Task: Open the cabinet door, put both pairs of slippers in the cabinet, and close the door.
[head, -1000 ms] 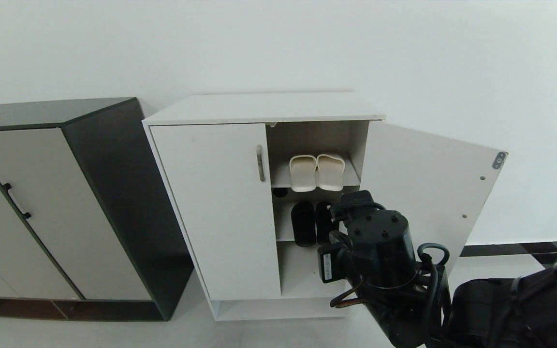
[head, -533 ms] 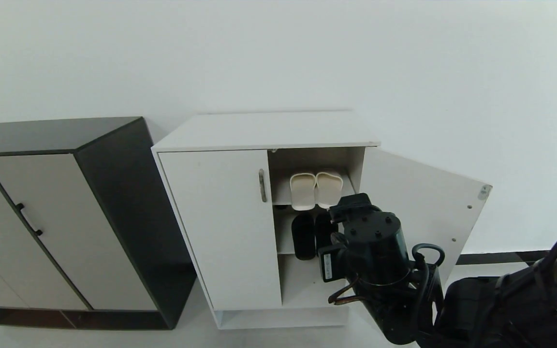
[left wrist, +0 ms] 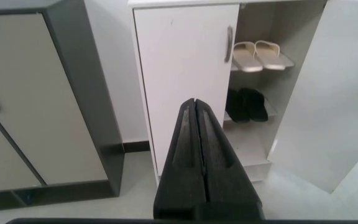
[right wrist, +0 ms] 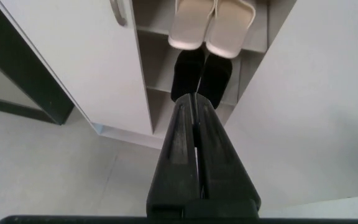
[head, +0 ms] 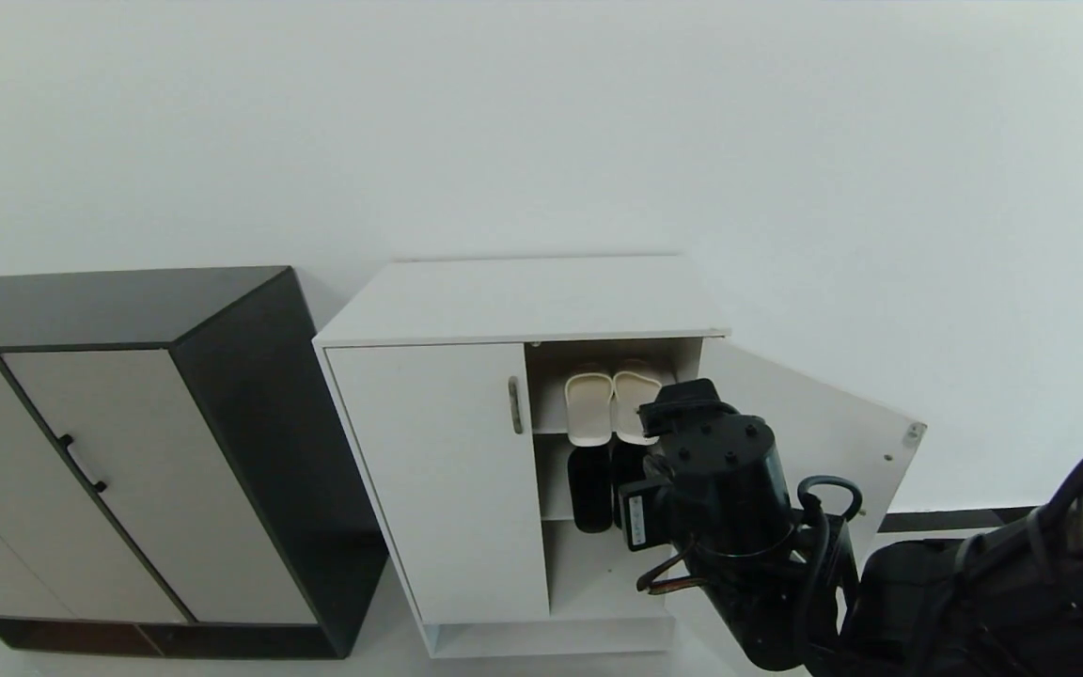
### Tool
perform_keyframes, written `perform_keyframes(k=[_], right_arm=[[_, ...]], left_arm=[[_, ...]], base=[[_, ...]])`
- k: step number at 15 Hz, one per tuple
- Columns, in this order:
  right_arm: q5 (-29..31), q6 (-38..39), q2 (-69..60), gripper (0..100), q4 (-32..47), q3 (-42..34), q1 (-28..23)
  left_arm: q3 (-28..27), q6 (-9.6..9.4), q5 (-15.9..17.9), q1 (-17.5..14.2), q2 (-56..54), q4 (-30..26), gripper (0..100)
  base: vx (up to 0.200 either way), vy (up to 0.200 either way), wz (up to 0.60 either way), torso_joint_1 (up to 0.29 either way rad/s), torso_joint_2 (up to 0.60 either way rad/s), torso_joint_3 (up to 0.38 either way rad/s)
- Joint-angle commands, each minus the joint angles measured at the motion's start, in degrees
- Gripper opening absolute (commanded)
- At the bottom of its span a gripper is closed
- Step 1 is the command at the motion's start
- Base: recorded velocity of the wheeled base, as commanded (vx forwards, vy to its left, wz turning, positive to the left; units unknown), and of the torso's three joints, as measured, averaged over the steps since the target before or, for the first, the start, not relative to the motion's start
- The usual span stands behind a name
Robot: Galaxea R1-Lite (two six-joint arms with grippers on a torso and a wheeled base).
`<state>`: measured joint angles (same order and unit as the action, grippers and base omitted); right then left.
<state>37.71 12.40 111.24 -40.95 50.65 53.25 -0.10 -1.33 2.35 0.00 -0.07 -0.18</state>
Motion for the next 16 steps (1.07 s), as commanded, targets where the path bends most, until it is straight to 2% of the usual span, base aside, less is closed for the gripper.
perform_keyframes(k=[1,10,16], right_arm=[[0.0,0.1,0.1,0,0.0,-0.1,0.0],[-1.1,-0.2,1.6,0,-2.4,-0.6,-1.0],[-1.1,-0.8,1.8,0,-2.4,-1.3,-1.0]], left_arm=[[0.0,0.01,0.0,0.0,0.1,0.0,0],[0.0,0.01,0.0,0.0,0.1,0.0,0],[0.0,0.01,0.0,0.0,0.1,0.0,0]], base=[[0.000,0.000,0.00,0.242,-0.56,-0.325],[0.000,0.000,0.00,0.244,-0.55,-0.305],[0.000,0.000,0.00,0.021,-0.05,-0.026]])
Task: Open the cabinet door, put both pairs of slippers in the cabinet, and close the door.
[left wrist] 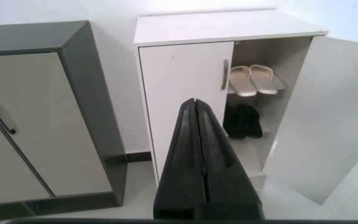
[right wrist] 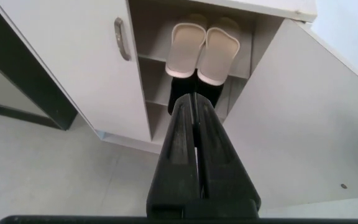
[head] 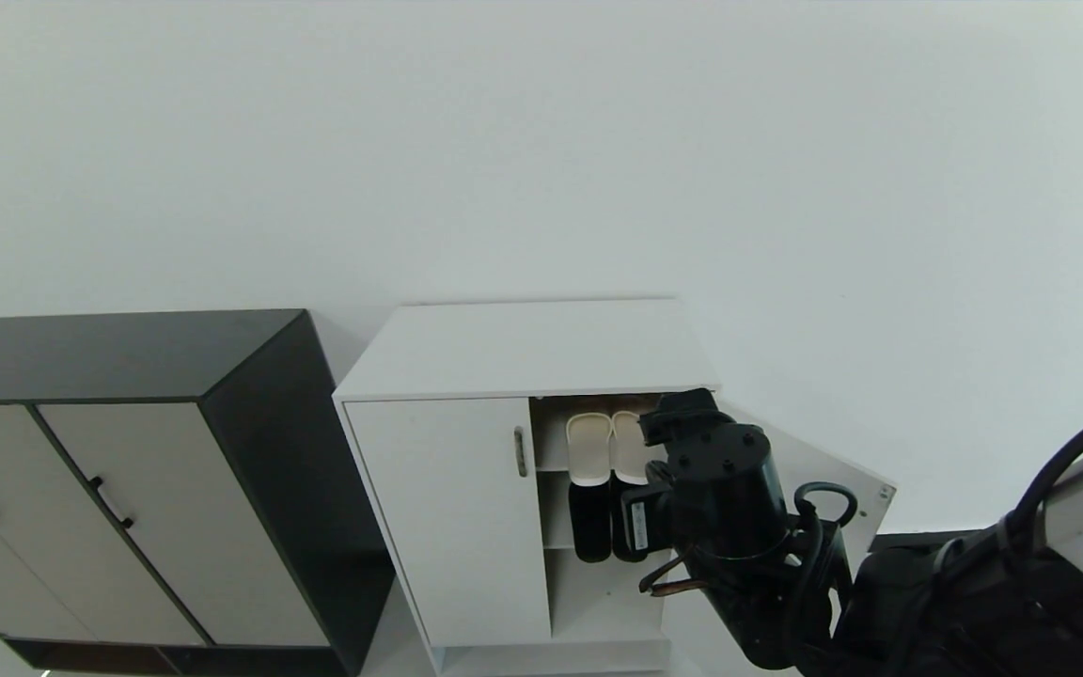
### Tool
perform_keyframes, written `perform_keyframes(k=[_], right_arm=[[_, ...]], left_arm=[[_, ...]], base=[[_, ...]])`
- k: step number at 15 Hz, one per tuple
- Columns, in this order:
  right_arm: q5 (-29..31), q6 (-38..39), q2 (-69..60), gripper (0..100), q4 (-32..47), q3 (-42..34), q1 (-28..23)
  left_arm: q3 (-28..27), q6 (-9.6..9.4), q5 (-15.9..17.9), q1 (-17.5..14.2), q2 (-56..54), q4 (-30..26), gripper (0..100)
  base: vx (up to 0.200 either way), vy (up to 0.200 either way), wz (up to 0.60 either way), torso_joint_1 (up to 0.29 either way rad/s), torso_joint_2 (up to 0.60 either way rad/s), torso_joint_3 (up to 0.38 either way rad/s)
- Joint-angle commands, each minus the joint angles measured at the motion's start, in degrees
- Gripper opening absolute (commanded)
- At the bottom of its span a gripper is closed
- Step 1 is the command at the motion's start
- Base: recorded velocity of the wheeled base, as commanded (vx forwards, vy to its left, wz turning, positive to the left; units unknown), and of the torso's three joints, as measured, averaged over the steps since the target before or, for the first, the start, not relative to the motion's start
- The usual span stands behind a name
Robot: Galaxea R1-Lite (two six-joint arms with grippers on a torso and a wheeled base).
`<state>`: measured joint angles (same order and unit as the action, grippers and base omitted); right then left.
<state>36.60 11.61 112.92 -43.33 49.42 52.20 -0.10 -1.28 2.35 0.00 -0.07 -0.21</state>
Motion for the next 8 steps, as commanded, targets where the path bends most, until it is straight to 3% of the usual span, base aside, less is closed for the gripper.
perform_keyframes(k=[1,8], right_arm=[[0.0,-0.2,0.1,0,0.0,-0.5,0.0],[0.0,-0.6,0.8,0,-0.1,-0.9,-0.3]], left_arm=[[0.0,0.05,0.0,0.0,0.1,0.0,0],[0.0,0.05,0.0,0.0,0.1,-0.1,0]], base=[[0.000,0.000,0.00,0.000,0.00,0.000],[0.000,0.000,-0.60,0.004,0.00,0.003]])
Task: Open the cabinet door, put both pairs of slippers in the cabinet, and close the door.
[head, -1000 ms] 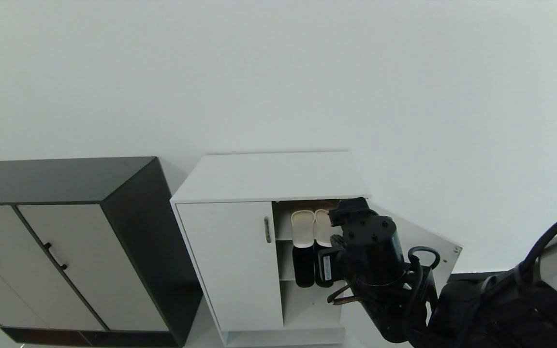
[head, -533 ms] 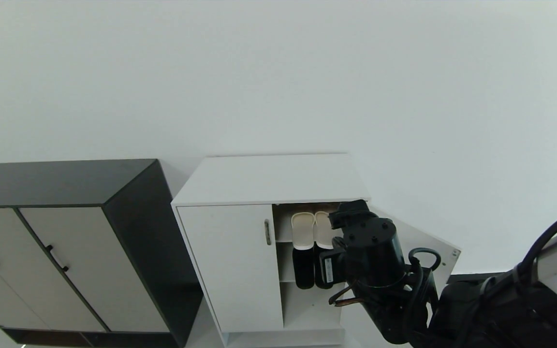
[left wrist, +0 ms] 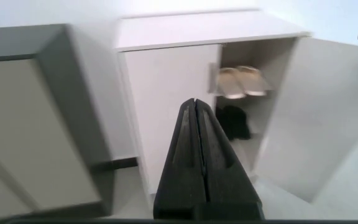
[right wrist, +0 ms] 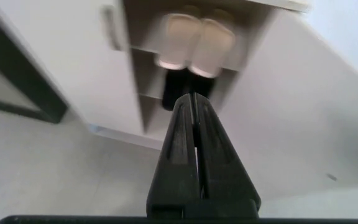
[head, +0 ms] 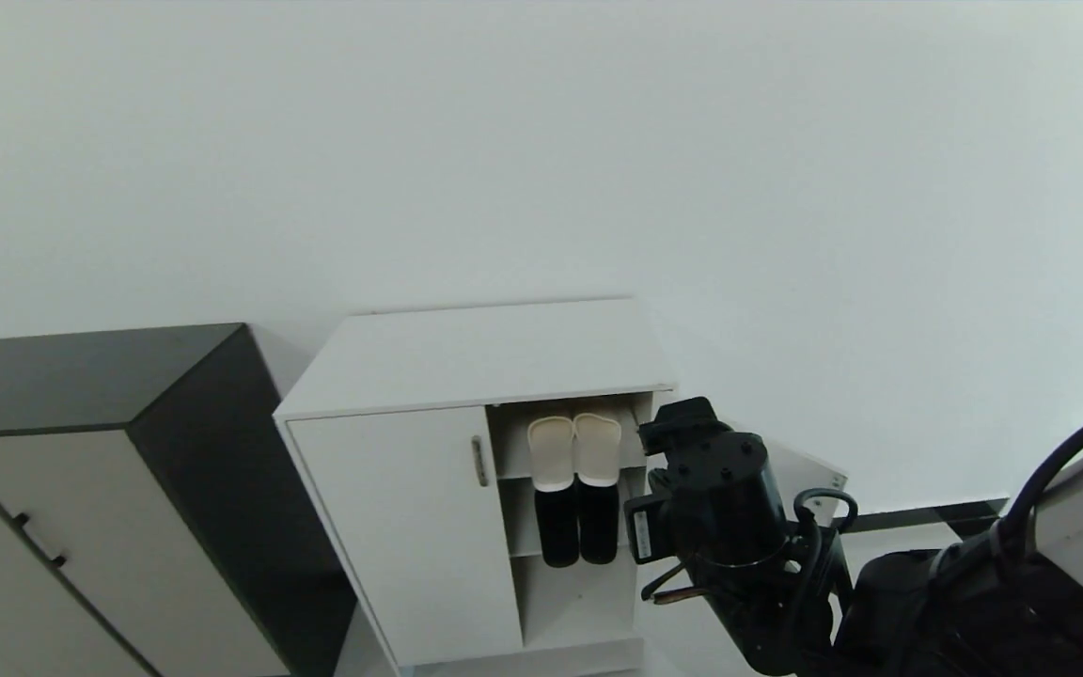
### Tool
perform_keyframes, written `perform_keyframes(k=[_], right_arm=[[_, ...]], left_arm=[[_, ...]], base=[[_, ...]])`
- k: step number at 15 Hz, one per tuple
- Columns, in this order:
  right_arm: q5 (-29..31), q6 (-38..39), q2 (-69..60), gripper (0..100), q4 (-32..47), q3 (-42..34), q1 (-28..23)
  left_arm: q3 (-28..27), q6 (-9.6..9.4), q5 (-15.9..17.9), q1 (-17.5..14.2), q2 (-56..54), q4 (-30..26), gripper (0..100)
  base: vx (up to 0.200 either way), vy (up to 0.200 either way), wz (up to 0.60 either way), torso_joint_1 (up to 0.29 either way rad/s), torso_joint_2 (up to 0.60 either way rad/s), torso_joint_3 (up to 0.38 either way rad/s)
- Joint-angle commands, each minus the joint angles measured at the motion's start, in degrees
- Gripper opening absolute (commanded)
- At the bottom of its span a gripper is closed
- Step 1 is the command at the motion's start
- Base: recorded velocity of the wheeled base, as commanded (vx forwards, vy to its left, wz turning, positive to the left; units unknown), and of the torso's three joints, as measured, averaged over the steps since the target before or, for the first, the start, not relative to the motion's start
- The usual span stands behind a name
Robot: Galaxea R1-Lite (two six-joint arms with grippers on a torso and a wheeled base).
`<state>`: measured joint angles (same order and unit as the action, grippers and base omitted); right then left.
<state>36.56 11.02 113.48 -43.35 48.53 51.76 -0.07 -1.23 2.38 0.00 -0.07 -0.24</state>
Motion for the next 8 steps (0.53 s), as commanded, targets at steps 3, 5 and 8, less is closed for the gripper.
perform_keyframes(k=[3,5,8], right_arm=[[-0.1,-0.4,0.3,0,-1.1,-0.1,-0.5],[-0.7,-1.1,1.0,0,-3.6,-0.1,-1.8],[-3.9,-1.9,1.2,0,-5.9,-0.7,-4.5]], left_arm=[[0.0,0.00,0.0,0.0,0.1,0.1,0],[0.0,0.00,0.0,0.0,0.1,0.1,0],[0.0,0.18,-0.1,0.0,0.1,0.1,0]], base=[[0.000,0.000,-0.40,0.005,0.00,0.000],[0.000,0.000,0.00,0.000,0.00,0.000],[0.000,0.000,0.00,0.000,0.00,0.000]])
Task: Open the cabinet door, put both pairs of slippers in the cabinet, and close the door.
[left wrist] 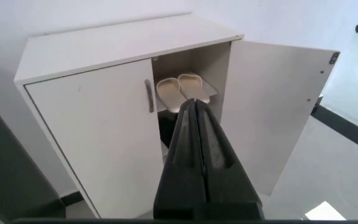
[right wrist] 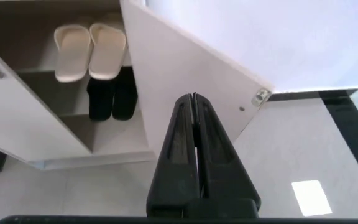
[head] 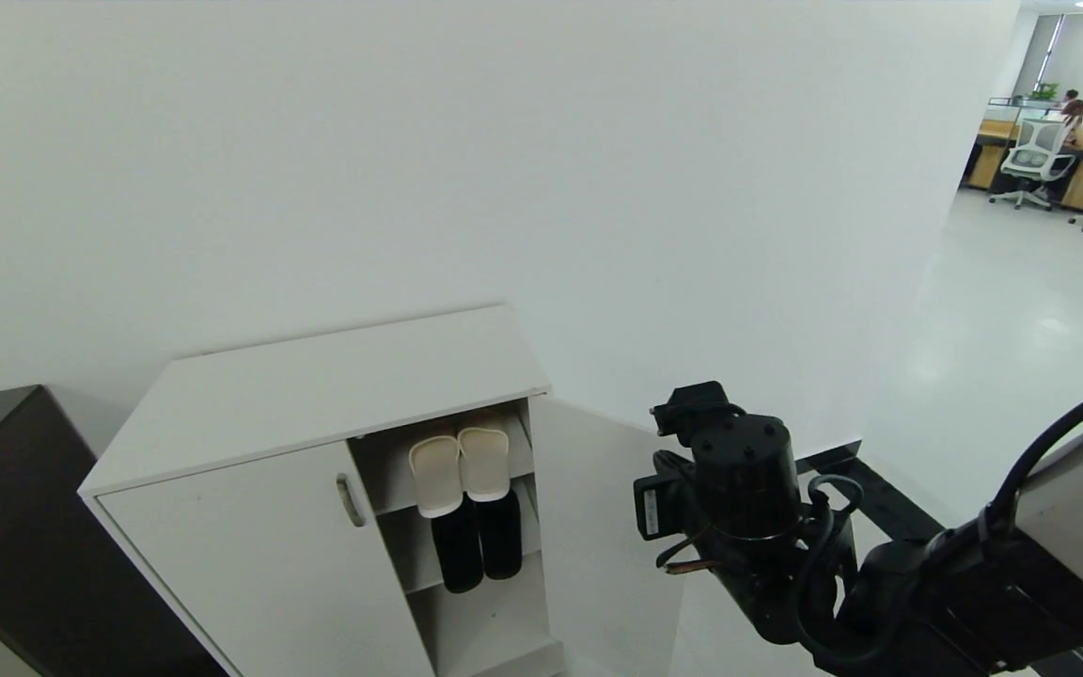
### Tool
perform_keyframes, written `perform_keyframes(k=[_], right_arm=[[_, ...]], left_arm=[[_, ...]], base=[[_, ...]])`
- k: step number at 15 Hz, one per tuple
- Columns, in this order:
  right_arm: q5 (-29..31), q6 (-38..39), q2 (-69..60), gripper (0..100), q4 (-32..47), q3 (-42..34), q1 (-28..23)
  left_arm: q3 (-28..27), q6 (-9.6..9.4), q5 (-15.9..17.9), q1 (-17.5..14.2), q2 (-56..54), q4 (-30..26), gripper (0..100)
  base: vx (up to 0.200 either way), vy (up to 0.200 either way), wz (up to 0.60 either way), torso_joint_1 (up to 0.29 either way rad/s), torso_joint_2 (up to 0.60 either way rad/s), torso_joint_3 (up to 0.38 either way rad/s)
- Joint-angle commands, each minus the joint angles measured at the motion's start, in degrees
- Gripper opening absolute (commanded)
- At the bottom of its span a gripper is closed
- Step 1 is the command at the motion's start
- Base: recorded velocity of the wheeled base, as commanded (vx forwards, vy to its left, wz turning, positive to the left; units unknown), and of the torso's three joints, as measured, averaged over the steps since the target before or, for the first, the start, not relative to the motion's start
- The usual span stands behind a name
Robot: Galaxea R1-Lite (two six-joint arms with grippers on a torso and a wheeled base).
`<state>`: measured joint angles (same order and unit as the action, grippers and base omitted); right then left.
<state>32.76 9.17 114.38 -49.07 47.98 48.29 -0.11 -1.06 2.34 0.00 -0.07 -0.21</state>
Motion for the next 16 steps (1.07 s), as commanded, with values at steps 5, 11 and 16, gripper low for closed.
perform_keyframes(k=[5,11,16], right_arm=[[-1.8,0.0,1.7,0,-0.2,2.0,-3.1],[-6.5,0.1,4.9,0,-0.1,7.1,-8.4],[-8.1,0.5,8.6,0,3.0,15.7,-14.2]], left_arm=[[-0.1,0.01,0.0,0.0,0.1,0.0,0],[0.0,0.01,-0.1,0.0,0.1,0.0,0],[0.0,0.01,-0.1,0.0,0.1,0.0,0]], base=[[-0.080,0.000,0.00,-0.001,0.00,0.001],[-0.100,0.000,0.00,0.003,0.00,0.000],[0.000,0.000,0.00,0.000,0.00,0.000]])
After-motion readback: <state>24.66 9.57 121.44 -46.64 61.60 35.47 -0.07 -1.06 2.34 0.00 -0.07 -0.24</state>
